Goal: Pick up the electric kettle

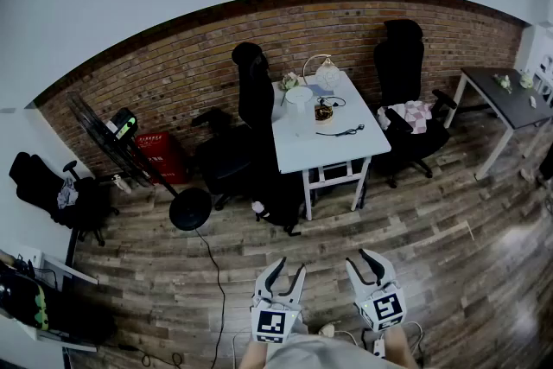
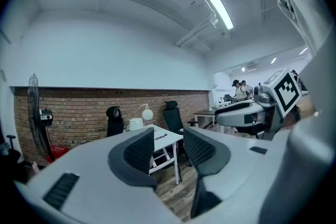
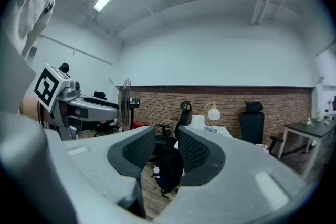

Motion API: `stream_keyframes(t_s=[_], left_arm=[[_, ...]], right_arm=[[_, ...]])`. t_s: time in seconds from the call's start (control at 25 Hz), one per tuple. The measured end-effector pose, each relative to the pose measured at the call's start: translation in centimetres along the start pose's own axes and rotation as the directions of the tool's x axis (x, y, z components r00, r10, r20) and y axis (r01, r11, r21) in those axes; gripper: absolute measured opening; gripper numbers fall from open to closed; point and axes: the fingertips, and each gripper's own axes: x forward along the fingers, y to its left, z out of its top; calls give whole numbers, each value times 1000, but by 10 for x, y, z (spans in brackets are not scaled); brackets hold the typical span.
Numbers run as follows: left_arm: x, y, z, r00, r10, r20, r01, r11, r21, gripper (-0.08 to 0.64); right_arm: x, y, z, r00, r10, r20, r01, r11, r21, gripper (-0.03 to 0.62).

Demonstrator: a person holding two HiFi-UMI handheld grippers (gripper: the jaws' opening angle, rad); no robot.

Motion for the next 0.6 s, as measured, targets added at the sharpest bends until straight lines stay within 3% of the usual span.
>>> stream_keyframes(t_s=[0.2,0.6], left_arm=[[-2,-7,-5,999,15,-31,-15,1000,-3,176],[19,-5,-9,998,39,-56,-39,999,-3,176]], right_arm=[[-8,-10,-2,999,-37,26,35,998,48,126],[12,-18,2,999,-3,34,3,1000,13,127]])
